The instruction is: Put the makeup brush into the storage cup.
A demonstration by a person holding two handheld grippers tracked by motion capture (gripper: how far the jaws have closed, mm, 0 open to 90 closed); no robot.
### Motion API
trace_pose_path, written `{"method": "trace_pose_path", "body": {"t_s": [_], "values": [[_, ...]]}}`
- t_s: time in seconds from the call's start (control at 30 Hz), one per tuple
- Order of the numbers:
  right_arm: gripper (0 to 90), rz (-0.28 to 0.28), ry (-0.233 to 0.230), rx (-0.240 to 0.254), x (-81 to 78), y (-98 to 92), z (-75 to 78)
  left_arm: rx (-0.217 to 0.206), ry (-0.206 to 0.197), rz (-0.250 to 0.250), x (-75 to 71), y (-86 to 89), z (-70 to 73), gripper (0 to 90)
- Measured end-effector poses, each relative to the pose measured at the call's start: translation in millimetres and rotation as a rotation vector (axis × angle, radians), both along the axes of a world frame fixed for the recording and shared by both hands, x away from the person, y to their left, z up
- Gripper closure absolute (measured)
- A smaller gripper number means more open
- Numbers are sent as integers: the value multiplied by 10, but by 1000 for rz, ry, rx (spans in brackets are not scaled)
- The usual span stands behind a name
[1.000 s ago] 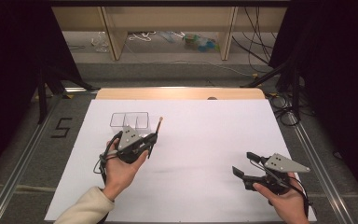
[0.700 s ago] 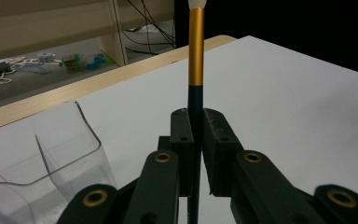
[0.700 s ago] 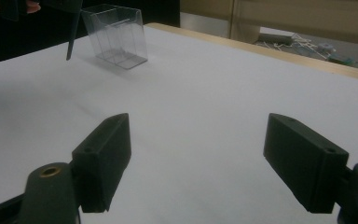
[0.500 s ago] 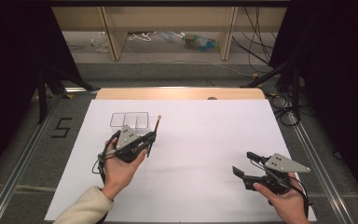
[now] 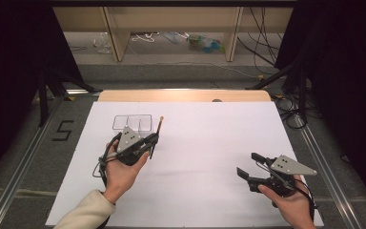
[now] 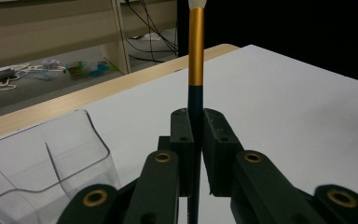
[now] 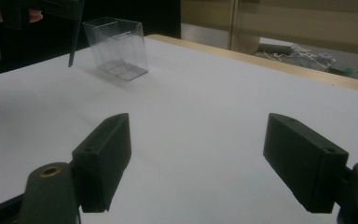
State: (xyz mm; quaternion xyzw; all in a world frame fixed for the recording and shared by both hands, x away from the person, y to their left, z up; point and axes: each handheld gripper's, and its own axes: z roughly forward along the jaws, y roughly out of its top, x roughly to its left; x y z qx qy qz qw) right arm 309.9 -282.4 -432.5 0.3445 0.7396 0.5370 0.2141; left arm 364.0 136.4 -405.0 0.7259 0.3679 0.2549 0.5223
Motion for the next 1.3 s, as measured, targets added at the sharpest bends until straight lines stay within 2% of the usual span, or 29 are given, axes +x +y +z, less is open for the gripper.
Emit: {"method": "trace_pose_path", "body": {"t_s": [0.33,0.37,0.5,0.6,0.7,0.77,0.87,0.9,1.0,1.03,1.13,1.17,1.3], "values": [[246,-4,-3,5,51,37,10,-4,-9,7,-5,3,3,828],[246,2,-15,28,69,51,-2,-5,-10,8,-5,5,3,828],[248,-7,-5,0,95,49,7,-2,-15,5,-2,14,8,828],[248,-7,-3,3,98,53,3,-2,-14,9,-6,20,11,828],[248,-2,-10,25,104,50,-9,-5,-16,10,-5,25,19,828],[249,-10,-4,9,92,28,3,-6,-18,11,-3,29,22,828],[249,-17,-9,13,85,15,5,-7,-20,13,-1,33,21,828],[249,-5,-7,29,92,20,-5,-9,-21,15,1,31,21,828],[249,-6,-3,23,87,25,-5,-6,-22,17,4,40,26,828],[249,-11,-2,8,81,16,3,-8,-21,19,5,43,27,828],[249,-10,1,7,78,14,2,-12,-25,23,11,55,35,828],[249,-5,0,22,83,23,-8,-13,-25,24,13,59,38,828],[249,-9,6,3,73,13,3,-15,-28,28,14,70,48,828]]}}
